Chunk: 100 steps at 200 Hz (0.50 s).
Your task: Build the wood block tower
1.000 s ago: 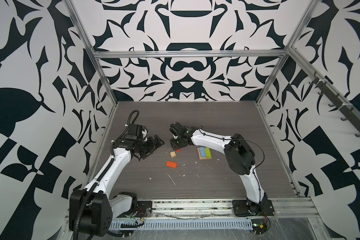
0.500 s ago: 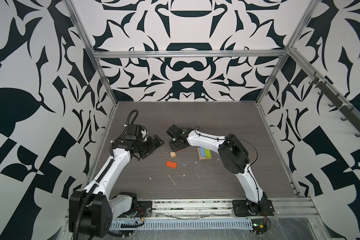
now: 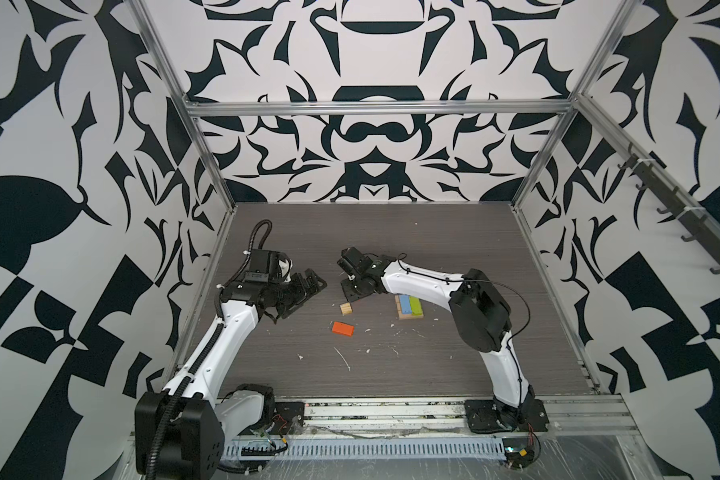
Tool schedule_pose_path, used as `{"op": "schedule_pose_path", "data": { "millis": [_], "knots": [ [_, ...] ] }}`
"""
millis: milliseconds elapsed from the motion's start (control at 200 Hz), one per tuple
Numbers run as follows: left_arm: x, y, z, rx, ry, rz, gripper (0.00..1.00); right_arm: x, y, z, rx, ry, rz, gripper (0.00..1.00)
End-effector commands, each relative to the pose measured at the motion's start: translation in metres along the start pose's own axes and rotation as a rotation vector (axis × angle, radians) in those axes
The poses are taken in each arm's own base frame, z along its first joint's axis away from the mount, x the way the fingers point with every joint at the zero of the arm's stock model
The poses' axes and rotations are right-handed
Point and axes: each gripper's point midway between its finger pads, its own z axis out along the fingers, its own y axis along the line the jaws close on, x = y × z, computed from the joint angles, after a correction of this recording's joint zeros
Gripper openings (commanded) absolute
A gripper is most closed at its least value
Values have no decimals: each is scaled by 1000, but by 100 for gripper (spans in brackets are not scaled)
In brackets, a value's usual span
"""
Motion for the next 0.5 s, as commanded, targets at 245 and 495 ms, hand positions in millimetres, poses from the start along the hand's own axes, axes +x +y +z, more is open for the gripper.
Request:
{"op": "schedule_pose_path", "data": {
  "millis": [245, 495],
  "knots": [
    [2, -8, 3, 71, 15, 9, 100, -13, 22, -78, -188, -143, 30, 13],
    [-3, -9, 9, 75, 24, -2, 100, 14, 14, -79, -233, -119, 72, 15]
  ]
}}
